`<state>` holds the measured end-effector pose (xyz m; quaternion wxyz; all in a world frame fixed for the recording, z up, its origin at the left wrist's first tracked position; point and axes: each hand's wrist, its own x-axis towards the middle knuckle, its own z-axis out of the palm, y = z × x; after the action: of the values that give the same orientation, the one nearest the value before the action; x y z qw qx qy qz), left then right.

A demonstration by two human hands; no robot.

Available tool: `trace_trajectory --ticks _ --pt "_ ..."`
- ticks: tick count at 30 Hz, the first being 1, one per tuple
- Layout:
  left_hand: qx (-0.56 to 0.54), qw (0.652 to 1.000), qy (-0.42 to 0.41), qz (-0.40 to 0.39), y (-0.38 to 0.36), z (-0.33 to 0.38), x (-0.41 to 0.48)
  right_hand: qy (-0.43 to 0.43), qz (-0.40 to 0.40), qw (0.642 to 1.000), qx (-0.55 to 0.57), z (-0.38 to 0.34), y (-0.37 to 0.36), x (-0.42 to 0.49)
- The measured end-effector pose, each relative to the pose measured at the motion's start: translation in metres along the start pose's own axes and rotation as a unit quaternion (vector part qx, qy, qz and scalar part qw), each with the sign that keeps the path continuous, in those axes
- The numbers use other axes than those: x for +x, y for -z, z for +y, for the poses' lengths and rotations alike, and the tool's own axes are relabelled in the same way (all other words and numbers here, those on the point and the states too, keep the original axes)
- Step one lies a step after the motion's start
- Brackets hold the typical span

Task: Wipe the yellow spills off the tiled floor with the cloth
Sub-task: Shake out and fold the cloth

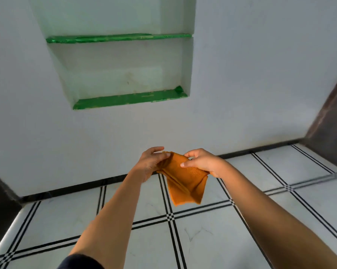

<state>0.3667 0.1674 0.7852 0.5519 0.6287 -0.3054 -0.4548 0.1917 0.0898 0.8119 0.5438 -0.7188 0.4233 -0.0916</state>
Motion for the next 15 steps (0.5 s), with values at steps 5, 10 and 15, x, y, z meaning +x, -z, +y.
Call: trace_trajectory --ticks 5,10,15 --pt "-0.006 0.998 0.043 -0.043 -0.083 -0.041 0.016 -0.033 0.121 0.991 0.045 0.065 0.042 -0.035" --pt "-0.003 0.984 0.084 -0.159 -0.212 -0.066 0.011 -0.079 0.246 0.95 0.176 0.14 0.112 -0.097" --pt "0.01 0.957 0.111 -0.269 -0.354 -0.075 -0.001 -0.127 0.383 0.879 0.254 0.213 0.196 -0.17"
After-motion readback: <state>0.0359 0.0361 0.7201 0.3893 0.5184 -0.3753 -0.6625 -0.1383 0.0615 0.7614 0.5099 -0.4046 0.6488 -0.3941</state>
